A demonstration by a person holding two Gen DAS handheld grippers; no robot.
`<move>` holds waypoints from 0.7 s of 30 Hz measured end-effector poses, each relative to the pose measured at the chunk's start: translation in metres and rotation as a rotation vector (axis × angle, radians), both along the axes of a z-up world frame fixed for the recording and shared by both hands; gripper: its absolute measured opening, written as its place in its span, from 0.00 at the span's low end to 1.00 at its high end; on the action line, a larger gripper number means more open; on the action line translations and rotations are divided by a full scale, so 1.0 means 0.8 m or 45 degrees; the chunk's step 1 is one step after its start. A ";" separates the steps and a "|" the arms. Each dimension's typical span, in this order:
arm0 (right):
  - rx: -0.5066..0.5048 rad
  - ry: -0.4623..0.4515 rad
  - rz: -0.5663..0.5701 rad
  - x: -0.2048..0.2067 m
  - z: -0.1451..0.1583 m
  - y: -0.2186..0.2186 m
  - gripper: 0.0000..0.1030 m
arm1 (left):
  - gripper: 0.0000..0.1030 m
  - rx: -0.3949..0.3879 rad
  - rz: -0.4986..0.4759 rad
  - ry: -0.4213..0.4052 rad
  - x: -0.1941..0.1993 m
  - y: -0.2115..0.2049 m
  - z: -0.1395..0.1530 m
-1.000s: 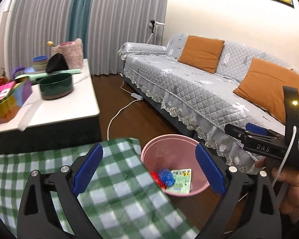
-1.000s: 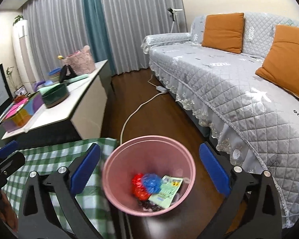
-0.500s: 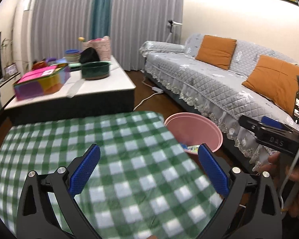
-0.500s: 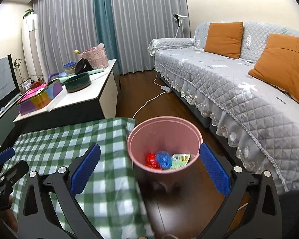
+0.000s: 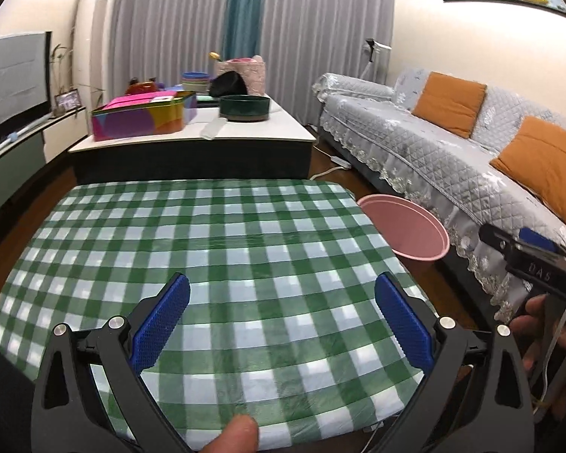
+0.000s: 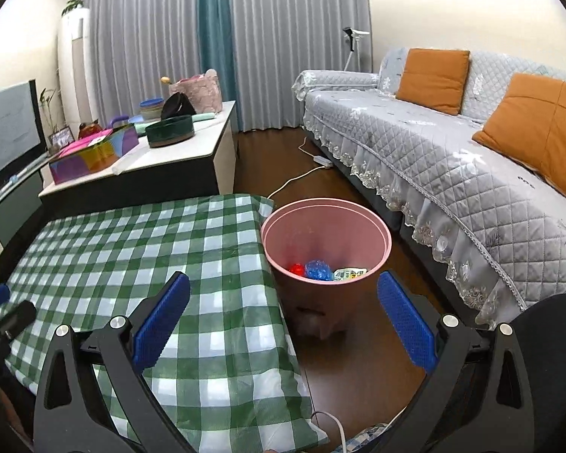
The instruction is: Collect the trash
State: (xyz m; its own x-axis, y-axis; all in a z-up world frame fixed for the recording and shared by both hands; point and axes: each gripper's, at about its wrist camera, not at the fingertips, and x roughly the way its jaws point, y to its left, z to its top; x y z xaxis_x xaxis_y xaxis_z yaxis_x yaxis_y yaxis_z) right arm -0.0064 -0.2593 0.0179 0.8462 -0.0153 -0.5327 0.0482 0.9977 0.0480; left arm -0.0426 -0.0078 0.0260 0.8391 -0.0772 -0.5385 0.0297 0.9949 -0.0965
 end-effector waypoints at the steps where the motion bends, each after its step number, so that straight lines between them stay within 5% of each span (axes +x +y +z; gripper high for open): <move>1: -0.007 -0.001 0.003 -0.001 0.000 0.002 0.95 | 0.92 0.000 0.016 -0.004 -0.002 0.003 0.000; 21: -0.051 0.006 0.030 0.007 -0.009 0.023 0.95 | 0.92 0.044 0.084 -0.009 0.006 0.008 -0.013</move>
